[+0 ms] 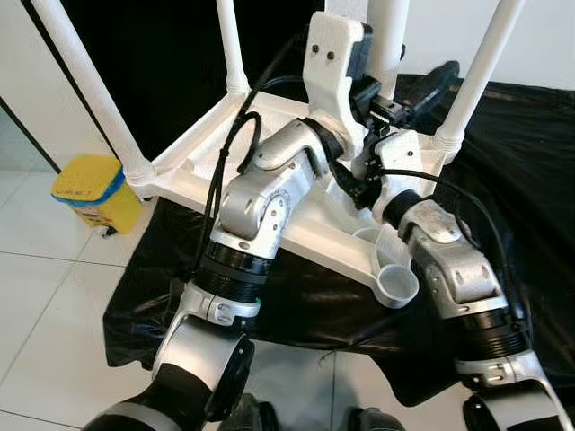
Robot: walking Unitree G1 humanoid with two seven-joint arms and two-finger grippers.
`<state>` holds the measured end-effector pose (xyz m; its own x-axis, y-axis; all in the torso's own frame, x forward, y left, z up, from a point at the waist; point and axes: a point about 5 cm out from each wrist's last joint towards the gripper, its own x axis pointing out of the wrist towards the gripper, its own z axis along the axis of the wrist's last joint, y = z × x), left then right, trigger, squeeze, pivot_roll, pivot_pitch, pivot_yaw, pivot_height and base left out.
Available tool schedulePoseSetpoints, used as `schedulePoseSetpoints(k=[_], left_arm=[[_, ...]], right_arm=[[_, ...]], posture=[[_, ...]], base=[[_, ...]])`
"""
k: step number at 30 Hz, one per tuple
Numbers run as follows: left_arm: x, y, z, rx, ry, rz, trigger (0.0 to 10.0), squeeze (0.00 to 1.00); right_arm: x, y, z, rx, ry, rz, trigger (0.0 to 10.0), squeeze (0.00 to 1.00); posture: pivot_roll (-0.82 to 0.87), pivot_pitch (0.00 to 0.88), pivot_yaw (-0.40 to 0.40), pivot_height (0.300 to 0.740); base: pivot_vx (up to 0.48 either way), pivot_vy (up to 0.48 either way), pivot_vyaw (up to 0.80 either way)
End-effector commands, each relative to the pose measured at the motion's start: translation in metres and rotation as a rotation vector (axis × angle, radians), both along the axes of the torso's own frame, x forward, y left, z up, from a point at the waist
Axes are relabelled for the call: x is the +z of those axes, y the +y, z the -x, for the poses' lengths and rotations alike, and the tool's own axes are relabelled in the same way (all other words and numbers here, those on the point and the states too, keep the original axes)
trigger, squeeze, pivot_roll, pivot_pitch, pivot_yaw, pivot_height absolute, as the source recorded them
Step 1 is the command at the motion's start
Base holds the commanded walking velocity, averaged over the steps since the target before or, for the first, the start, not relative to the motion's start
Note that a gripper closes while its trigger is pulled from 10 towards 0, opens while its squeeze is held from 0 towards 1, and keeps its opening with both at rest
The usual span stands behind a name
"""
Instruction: Building children table
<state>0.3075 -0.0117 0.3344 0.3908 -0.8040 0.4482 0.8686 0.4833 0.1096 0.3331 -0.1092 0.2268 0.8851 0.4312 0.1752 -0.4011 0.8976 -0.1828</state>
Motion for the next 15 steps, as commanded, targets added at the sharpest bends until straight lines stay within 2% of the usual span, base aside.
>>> schedulePoseSetpoints(k=[1,7,10,13,15], left_arm=[[0.005,-0.014,0.017,-0.08,-0.062,-0.022,10.0,0.0],[0.01,-0.002,0.016,0.004,-0.091,0.003,10.0,0.0],[0.011,0.002,0.016,0.018,-0.098,0.012,10.0,0.0],[0.017,0.017,0.017,0.062,-0.102,0.064,10.0,0.0],[0.017,0.019,0.017,0.066,-0.101,0.068,10.0,0.0]], right_arm=[[0.004,-0.006,-0.006,-0.06,0.023,-0.034,10.0,0.0],[0.005,-0.013,-0.013,-0.138,0.034,-0.116,10.0,0.0],[0.005,-0.014,-0.015,-0.153,0.036,-0.127,10.0,0.0],[0.005,-0.011,-0.021,-0.165,0.047,-0.145,10.0,0.0],[0.005,-0.011,-0.021,-0.165,0.049,-0.146,10.0,0.0]], posture=[[-0.04,0.091,-0.035,0.74],[0.01,0.09,-0.082,0.74],[0.02,0.091,-0.093,0.74],[0.06,0.09,-0.117,0.74],[0.06,0.09,-0.117,0.74]], base=[[0.0,0.0,0.0],[0.0,0.0,0.0],[0.0,0.0,0.0],[0.0,0.0,0.0],[0.0,0.0,0.0]])
